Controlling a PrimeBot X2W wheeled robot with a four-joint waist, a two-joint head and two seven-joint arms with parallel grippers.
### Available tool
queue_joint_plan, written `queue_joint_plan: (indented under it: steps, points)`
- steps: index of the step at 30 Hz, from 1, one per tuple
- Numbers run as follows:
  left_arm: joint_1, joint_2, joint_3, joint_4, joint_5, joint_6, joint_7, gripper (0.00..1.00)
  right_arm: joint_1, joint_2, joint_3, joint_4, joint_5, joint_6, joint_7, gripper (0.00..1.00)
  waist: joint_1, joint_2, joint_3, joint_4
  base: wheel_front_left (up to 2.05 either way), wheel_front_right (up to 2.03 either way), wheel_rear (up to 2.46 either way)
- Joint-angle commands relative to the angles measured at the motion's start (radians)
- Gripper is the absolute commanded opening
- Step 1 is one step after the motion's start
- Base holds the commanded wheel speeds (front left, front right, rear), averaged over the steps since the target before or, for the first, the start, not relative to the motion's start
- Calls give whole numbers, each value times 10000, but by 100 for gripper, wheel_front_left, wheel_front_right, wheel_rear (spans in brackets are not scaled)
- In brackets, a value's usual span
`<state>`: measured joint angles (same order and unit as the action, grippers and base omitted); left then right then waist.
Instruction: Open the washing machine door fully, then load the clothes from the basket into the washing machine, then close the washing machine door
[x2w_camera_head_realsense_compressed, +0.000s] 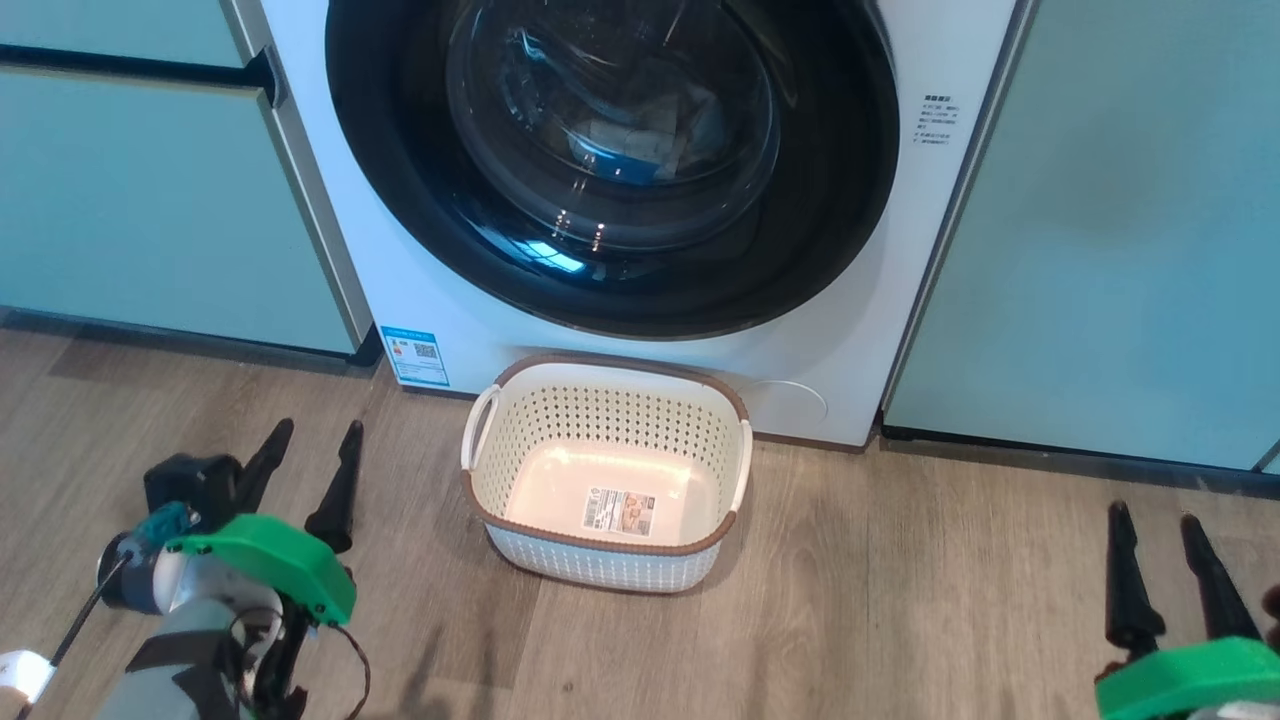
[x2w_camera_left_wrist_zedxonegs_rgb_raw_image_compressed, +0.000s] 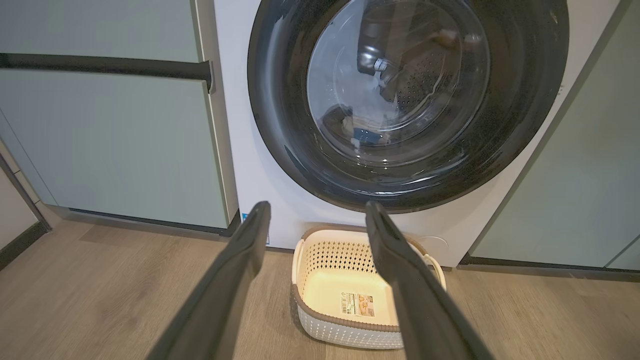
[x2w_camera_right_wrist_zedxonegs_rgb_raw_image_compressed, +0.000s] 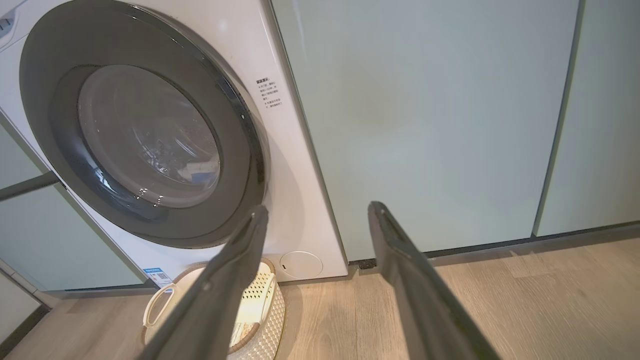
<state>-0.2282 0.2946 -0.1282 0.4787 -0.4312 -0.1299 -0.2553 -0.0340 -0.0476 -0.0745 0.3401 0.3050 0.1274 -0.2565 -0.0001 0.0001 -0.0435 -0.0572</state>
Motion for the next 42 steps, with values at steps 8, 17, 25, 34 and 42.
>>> queue_joint_plan:
  steps: [8,17,25,34,42]
  points:
    - [-420,254,408,-203,-72,-8,-65,100,-18,-26,133,-418,-313,33,-53,100,1,-1,-59,-45,0,0,0]
    - [-450,205,329,-219,-79,-8,-65,100,-104,-26,325,-543,-530,33,-53,100,1,-1,-24,-38,0,0,0]
    - [-444,185,281,-197,-181,-8,-65,100,-143,-26,416,-550,-558,33,-53,100,1,-1,-6,-10,0,0,0]
    - [-511,218,182,-257,-345,-8,-65,100,-232,-26,638,-516,-524,33,-53,100,1,-1,67,-12,0,0,0]
    - [446,-430,-362,526,-355,6,40,0,515,99,461,392,-425,-2,43,0,1,-1,83,4,0,0,0]
